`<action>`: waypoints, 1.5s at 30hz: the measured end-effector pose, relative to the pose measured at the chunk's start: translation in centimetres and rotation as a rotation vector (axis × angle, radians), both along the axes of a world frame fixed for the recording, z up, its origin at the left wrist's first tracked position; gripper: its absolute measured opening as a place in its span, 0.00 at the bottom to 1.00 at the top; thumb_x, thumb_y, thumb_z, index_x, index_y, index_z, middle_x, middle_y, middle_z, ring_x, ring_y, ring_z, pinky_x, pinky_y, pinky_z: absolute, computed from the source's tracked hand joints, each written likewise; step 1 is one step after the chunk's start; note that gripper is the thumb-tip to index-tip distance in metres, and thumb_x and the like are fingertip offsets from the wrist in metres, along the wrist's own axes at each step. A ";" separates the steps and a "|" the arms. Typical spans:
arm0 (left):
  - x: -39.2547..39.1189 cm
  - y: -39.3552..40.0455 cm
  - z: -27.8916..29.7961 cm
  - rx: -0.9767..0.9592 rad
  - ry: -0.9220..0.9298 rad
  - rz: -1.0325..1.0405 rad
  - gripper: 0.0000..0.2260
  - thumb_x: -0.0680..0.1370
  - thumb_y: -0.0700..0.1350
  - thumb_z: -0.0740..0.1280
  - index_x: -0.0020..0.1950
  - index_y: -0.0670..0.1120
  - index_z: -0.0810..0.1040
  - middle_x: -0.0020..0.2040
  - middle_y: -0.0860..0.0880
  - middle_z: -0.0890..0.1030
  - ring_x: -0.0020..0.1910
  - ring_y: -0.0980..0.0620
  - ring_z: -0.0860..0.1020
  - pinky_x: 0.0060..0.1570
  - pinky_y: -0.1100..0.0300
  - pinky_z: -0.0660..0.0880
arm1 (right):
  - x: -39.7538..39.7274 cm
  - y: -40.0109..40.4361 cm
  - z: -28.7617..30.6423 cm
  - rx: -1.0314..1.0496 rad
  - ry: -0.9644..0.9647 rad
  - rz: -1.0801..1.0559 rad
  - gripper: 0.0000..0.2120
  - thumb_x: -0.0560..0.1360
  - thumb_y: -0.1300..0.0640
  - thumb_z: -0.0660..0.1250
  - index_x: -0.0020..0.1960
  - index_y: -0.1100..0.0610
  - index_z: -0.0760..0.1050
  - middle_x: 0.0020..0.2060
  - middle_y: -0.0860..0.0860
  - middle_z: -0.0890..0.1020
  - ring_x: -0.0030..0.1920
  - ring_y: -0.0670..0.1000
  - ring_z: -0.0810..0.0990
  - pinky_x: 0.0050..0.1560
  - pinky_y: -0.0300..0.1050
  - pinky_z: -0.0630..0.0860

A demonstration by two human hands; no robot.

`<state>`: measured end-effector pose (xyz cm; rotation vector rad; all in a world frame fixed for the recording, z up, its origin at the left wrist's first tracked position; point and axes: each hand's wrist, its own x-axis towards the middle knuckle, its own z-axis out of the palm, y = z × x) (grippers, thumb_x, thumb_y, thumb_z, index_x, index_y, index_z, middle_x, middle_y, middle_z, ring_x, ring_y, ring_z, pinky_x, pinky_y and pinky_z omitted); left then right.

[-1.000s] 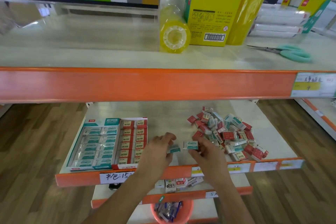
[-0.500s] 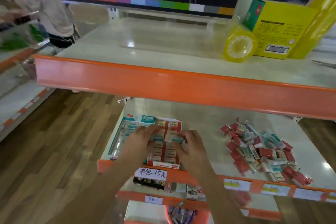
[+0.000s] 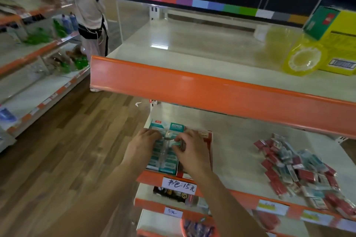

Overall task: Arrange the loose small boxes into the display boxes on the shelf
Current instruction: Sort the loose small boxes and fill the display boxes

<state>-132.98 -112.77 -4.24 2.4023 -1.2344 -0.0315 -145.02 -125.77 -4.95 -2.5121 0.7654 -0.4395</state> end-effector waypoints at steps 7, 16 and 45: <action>-0.2 -0.5 -0.3 0.016 -0.052 -0.005 0.18 0.74 0.37 0.67 0.63 0.46 0.76 0.65 0.50 0.75 0.59 0.47 0.71 0.52 0.53 0.75 | 1.1 0.0 0.1 -0.053 0.024 -0.014 0.07 0.72 0.48 0.72 0.48 0.48 0.77 0.50 0.43 0.73 0.55 0.47 0.69 0.53 0.44 0.73; -0.4 -0.8 -0.5 0.021 -0.051 0.019 0.20 0.72 0.37 0.67 0.64 0.46 0.75 0.63 0.48 0.76 0.58 0.46 0.72 0.52 0.52 0.75 | 1.3 0.1 -0.6 -0.059 0.016 -0.010 0.05 0.75 0.51 0.69 0.49 0.50 0.80 0.51 0.44 0.74 0.55 0.48 0.70 0.51 0.45 0.75; -20.6 -16.6 -1.4 0.003 0.014 -0.506 0.20 0.76 0.40 0.60 0.68 0.50 0.72 0.69 0.51 0.71 0.70 0.49 0.64 0.67 0.54 0.64 | -20.5 -9.9 -1.4 0.088 0.002 -0.677 0.20 0.73 0.57 0.69 0.64 0.56 0.74 0.63 0.54 0.73 0.55 0.53 0.76 0.46 0.43 0.71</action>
